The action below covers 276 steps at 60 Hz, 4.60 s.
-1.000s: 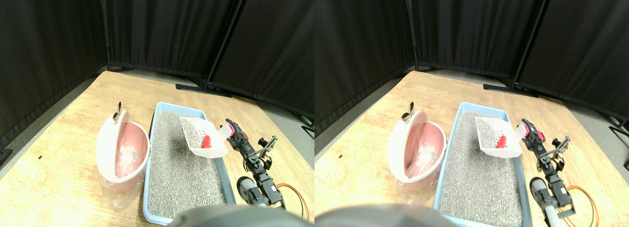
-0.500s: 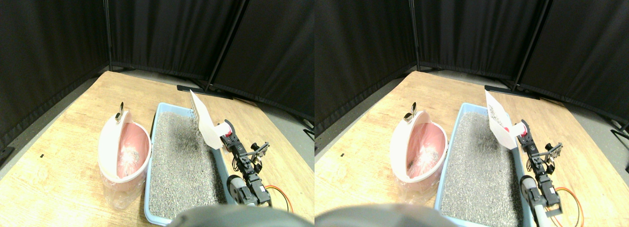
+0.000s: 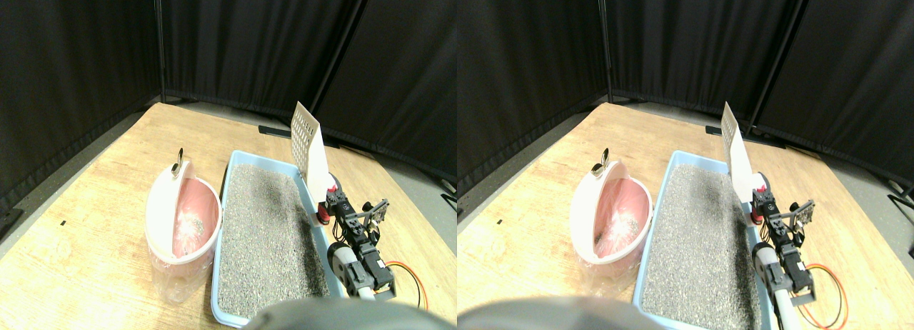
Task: Scoop (unimanual)
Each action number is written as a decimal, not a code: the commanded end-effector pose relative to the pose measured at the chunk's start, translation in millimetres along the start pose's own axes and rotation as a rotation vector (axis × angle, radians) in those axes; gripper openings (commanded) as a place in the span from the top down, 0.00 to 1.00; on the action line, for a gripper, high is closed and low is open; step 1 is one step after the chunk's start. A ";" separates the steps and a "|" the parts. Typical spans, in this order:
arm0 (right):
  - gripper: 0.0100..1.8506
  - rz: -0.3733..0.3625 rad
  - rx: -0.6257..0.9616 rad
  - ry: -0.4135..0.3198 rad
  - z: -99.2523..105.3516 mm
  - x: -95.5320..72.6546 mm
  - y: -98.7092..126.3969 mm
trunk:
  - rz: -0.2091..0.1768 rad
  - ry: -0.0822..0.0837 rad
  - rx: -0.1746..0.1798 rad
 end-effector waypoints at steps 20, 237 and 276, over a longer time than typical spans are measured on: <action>0.98 0.087 -0.019 -0.020 2.1 4.9 11.9 | 0.017 0.008 -0.008; 0.98 0.606 -1.154 0.178 -45.1 28.6 82.3 | 0.270 -0.053 -0.118; 0.98 0.603 -1.217 0.293 -72.6 31.5 80.4 | 0.274 -0.050 -0.124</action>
